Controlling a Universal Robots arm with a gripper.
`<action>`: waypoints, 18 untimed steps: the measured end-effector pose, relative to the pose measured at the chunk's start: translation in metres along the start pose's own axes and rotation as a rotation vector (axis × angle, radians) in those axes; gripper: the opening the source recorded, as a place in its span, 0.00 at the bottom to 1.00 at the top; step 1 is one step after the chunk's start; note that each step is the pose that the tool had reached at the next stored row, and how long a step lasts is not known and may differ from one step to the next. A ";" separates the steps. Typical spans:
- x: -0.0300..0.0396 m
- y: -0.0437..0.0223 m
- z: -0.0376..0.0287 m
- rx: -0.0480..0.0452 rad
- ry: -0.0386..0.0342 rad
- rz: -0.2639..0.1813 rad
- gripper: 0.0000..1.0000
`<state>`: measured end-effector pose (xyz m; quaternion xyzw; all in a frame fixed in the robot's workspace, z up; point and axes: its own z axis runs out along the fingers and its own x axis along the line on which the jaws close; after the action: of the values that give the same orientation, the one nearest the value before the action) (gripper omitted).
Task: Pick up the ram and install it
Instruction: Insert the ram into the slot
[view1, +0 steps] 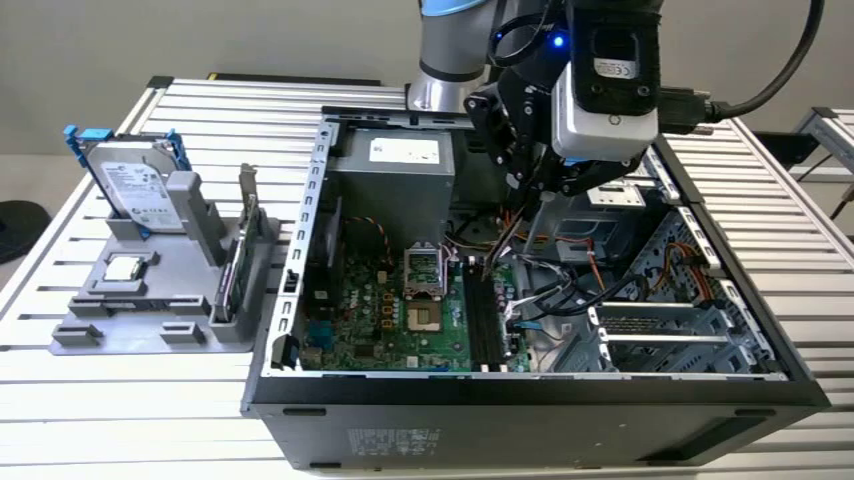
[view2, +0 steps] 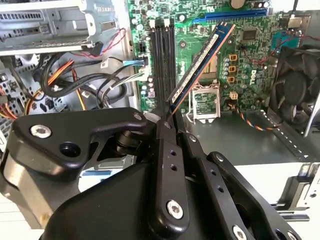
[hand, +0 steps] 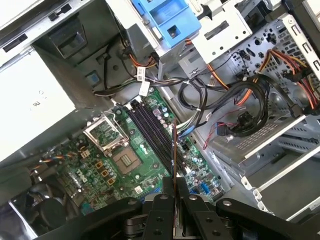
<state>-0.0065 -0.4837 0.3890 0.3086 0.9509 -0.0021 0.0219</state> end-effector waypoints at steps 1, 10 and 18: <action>0.0000 0.0000 0.0000 -0.0002 0.0000 -0.007 0.00; 0.0000 0.0000 0.0000 -0.0024 0.0002 -0.068 0.00; 0.0000 -0.0001 0.0000 -0.0023 0.0001 -0.071 0.00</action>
<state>-0.0065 -0.4838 0.3891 0.2749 0.9612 -0.0018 0.0221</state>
